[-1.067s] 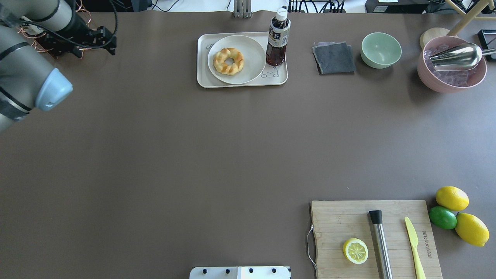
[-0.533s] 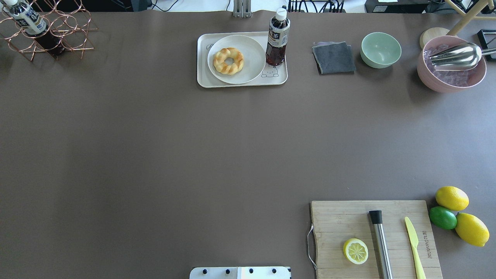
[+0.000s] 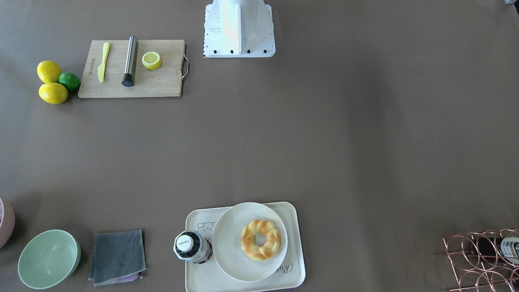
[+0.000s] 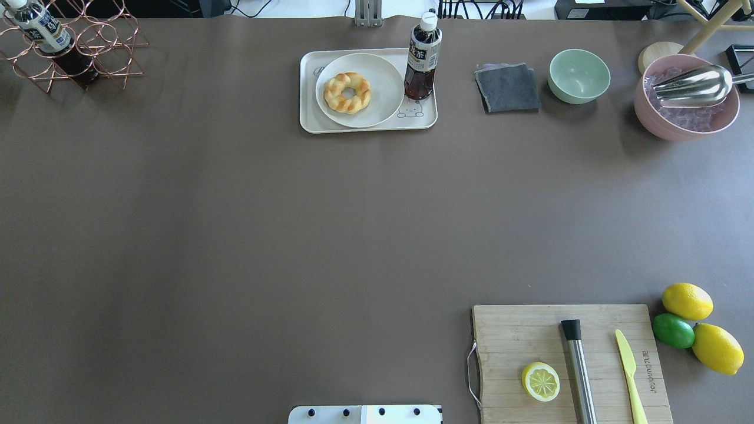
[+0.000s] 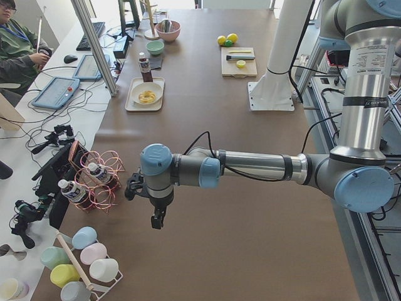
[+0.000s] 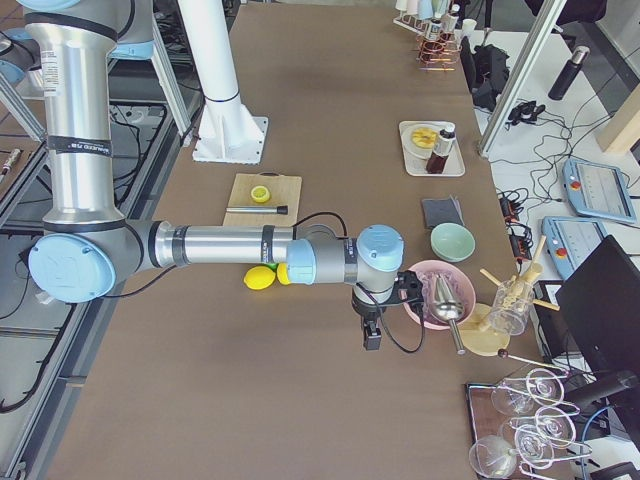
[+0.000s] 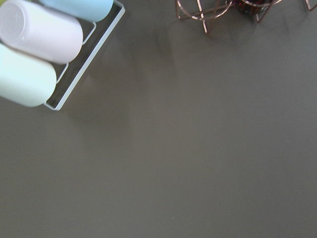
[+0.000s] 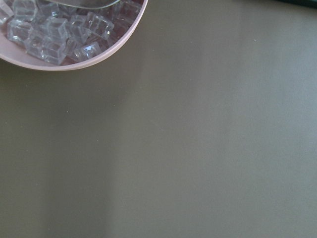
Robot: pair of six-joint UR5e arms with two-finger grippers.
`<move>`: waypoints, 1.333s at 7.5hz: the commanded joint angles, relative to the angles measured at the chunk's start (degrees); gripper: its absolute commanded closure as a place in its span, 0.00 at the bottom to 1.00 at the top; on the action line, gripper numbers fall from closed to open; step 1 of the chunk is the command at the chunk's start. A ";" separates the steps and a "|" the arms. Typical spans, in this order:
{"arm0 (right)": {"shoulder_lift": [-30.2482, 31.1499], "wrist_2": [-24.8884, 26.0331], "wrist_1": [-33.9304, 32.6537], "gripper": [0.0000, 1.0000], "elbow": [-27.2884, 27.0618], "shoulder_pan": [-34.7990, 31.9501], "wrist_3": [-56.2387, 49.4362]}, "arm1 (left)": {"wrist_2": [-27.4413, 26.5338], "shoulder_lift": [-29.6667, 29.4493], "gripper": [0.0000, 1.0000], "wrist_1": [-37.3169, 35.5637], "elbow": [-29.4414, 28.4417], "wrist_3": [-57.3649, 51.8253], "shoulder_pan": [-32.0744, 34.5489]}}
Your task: Place donut on tray
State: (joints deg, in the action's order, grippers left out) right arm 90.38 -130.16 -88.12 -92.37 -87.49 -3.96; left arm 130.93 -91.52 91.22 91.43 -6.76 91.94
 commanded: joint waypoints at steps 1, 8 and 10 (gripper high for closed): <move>0.06 0.09 0.05 0.00 0.09 -0.14 -0.08 | 0.29 1.79 0.01 1.32 -0.73 -0.88 0.96; 0.94 0.00 0.23 0.00 0.00 -0.14 0.09 | -0.06 3.45 0.01 3.70 -1.78 -0.88 0.96; 1.47 -0.09 0.23 0.00 0.00 -0.14 0.09 | 0.02 3.63 0.01 3.70 -1.87 -0.71 0.96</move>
State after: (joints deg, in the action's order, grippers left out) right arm 91.55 -130.21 -87.89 -92.41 -87.63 -3.87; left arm 130.87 -88.16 94.90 89.72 -7.56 92.92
